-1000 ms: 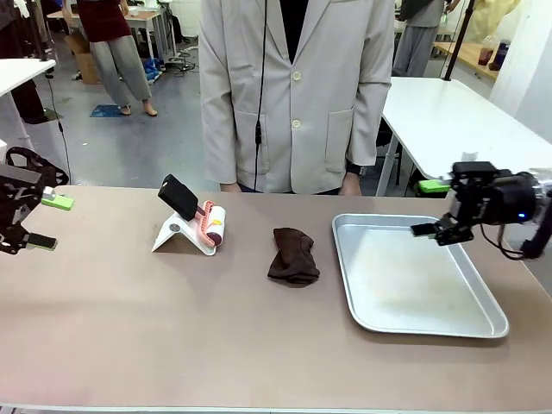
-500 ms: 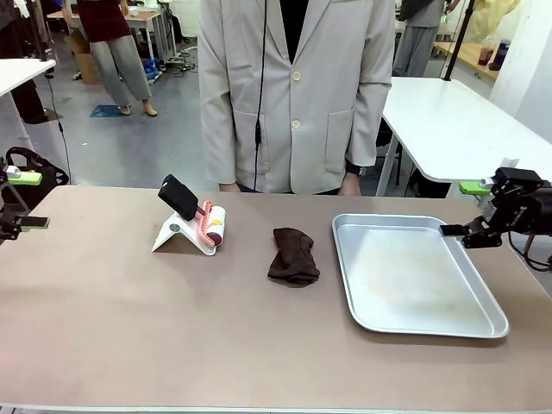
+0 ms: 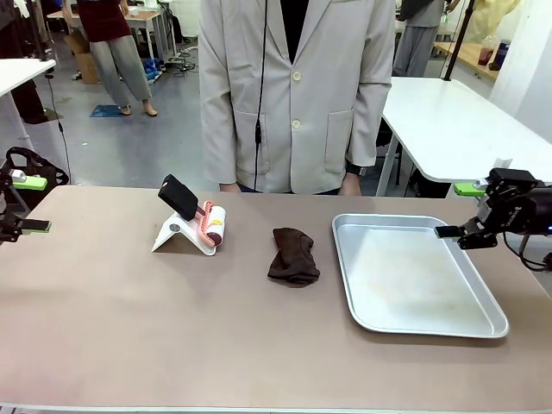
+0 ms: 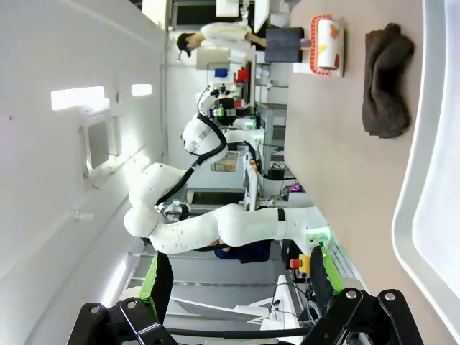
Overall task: Clean the surface of the table.
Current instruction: Return the Lint Roller and towel to their original positions.
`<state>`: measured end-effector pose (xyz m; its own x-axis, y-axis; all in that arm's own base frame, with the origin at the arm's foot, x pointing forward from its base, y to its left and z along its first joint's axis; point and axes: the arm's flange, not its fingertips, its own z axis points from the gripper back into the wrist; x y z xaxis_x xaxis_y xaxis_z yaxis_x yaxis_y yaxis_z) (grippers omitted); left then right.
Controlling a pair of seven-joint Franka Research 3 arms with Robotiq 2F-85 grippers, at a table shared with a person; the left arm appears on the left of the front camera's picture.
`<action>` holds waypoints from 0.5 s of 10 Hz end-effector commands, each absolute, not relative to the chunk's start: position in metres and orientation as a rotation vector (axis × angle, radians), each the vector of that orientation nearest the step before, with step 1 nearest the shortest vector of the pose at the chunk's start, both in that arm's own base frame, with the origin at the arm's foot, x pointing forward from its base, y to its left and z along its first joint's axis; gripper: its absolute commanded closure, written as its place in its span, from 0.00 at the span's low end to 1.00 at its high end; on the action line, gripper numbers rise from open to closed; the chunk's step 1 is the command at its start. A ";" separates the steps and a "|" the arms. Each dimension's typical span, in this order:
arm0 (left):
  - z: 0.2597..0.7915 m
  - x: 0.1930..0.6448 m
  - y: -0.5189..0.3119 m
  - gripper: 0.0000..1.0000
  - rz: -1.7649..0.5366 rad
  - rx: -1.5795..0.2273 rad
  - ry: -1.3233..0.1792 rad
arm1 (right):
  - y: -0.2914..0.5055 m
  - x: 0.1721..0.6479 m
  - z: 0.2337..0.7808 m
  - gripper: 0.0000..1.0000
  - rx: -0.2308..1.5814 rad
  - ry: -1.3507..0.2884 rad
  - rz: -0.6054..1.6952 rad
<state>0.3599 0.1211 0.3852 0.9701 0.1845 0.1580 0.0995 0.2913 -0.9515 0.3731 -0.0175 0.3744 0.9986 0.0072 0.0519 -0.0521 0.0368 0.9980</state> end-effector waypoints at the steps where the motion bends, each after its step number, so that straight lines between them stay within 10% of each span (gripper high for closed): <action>1: 0.387 0.355 0.119 0.00 0.070 -1.268 -0.253 | -0.017 0.375 0.380 0.00 1.529 -0.023 0.034; 5: 0.387 0.355 0.119 0.00 0.070 -1.268 -0.253 | -0.017 0.375 0.380 0.00 1.529 -0.023 0.034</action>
<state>0.3597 0.1215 0.3852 0.9699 0.1855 0.1576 0.0985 0.2930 -0.9510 0.3733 -0.0176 0.3747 0.9986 0.0071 0.0523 -0.0525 0.0370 0.9979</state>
